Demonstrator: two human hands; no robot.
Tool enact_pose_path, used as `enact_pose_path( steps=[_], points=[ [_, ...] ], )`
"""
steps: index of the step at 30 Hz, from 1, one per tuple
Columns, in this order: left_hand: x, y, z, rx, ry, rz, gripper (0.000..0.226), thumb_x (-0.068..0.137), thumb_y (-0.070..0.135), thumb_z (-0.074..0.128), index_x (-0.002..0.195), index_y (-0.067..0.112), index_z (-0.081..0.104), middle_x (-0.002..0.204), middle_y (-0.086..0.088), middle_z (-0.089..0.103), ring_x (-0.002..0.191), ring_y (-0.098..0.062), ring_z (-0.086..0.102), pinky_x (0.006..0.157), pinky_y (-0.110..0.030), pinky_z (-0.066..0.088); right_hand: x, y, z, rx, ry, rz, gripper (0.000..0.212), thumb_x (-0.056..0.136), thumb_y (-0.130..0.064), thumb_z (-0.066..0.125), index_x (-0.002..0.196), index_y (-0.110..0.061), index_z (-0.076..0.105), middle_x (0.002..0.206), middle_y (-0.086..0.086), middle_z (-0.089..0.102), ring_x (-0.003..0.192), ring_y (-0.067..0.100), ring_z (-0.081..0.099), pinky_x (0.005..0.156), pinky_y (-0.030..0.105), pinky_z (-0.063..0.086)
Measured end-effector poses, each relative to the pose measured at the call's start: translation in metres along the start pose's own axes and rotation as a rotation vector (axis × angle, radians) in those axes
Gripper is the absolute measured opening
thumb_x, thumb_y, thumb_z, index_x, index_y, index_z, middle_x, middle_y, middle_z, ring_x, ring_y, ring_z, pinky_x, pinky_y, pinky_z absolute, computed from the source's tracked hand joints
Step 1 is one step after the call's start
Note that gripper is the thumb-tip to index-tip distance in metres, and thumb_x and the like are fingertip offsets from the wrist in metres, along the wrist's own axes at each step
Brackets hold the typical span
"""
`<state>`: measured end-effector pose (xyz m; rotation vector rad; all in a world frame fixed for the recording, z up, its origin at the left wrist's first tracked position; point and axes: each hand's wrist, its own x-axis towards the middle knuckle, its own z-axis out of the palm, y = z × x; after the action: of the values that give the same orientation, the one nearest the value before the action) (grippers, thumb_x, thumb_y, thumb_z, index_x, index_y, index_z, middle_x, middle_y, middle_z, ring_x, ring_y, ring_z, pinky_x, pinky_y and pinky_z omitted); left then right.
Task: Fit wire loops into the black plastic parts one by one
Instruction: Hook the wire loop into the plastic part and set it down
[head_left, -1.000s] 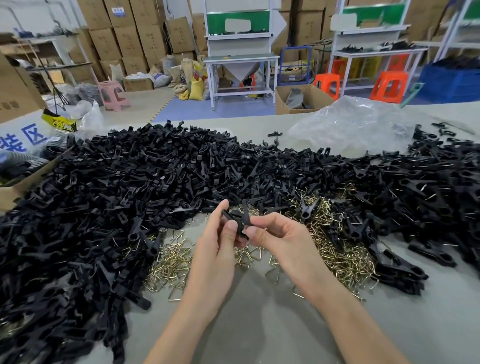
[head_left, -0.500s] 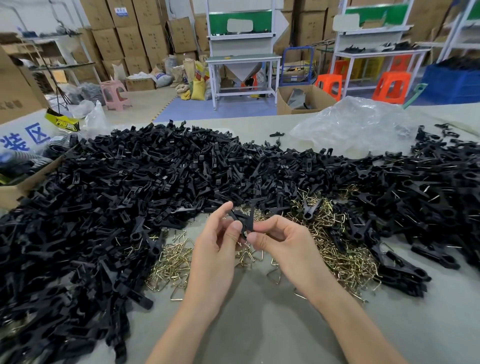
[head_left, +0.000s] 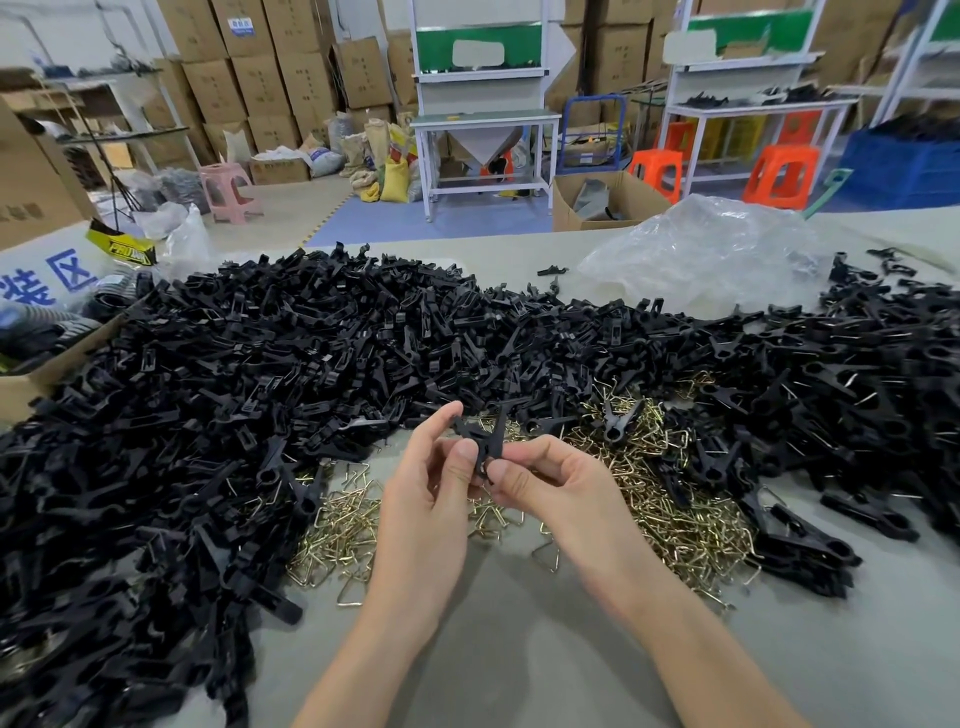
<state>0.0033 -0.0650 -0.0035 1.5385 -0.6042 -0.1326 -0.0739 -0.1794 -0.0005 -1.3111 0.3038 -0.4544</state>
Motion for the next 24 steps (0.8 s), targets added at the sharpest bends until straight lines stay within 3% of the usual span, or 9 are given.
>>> enact_pose_path(
  steps=[5, 9, 17, 21, 24],
  points=[
    [0.0003, -0.002, -0.0011, 0.013, 0.007, 0.006, 0.032, 0.103, 0.025, 0.052, 0.124, 0.049, 0.056, 0.09, 0.013, 0.067, 0.086, -0.013, 0.066, 0.082, -0.03, 0.057, -0.0003, 0.0006, 0.0011, 0.067, -0.007, -0.002, 0.018, 0.075, -0.025, 0.08, 0.091, -0.017, 0.074, 0.097, 0.002, 0.079, 0.087, 0.012, 0.075, 0.078, 0.02, 0.057],
    [-0.0002, -0.0014, -0.0004, 0.02, 0.01, 0.008, 0.031, 0.102, 0.028, 0.053, 0.124, 0.051, 0.054, 0.092, 0.012, 0.068, 0.089, -0.014, 0.068, 0.084, -0.032, 0.058, -0.0007, 0.0014, 0.0016, 0.095, -0.035, -0.016, 0.01, 0.077, -0.026, 0.08, 0.086, -0.028, 0.078, 0.101, 0.002, 0.079, 0.09, 0.014, 0.075, 0.08, 0.02, 0.057],
    [-0.0008, -0.0007, -0.0001, -0.012, 0.028, 0.023, 0.029, 0.101, 0.031, 0.054, 0.124, 0.048, 0.054, 0.093, 0.013, 0.068, 0.085, -0.009, 0.067, 0.077, -0.025, 0.056, 0.0014, 0.0037, 0.002, 0.175, -0.014, -0.009, 0.01, 0.077, -0.021, 0.08, 0.083, -0.029, 0.079, 0.095, 0.001, 0.079, 0.086, 0.016, 0.076, 0.08, 0.02, 0.058],
    [-0.0006, -0.0015, 0.0004, -0.001, 0.016, 0.021, 0.031, 0.1, 0.031, 0.055, 0.123, 0.052, 0.055, 0.093, 0.011, 0.067, 0.088, -0.015, 0.066, 0.082, -0.035, 0.057, 0.0006, 0.003, 0.0024, 0.125, -0.017, -0.015, 0.008, 0.077, -0.022, 0.08, 0.084, -0.026, 0.078, 0.099, 0.003, 0.079, 0.088, 0.016, 0.076, 0.08, 0.019, 0.057],
    [-0.0003, -0.0021, 0.0002, 0.001, 0.008, 0.023, 0.032, 0.101, 0.028, 0.054, 0.123, 0.051, 0.055, 0.092, 0.013, 0.066, 0.087, -0.011, 0.066, 0.08, -0.027, 0.056, -0.0001, 0.0022, 0.0026, 0.075, -0.016, -0.027, 0.008, 0.076, -0.025, 0.08, 0.082, -0.03, 0.078, 0.094, 0.001, 0.079, 0.087, 0.013, 0.075, 0.078, 0.017, 0.056]
  ],
)
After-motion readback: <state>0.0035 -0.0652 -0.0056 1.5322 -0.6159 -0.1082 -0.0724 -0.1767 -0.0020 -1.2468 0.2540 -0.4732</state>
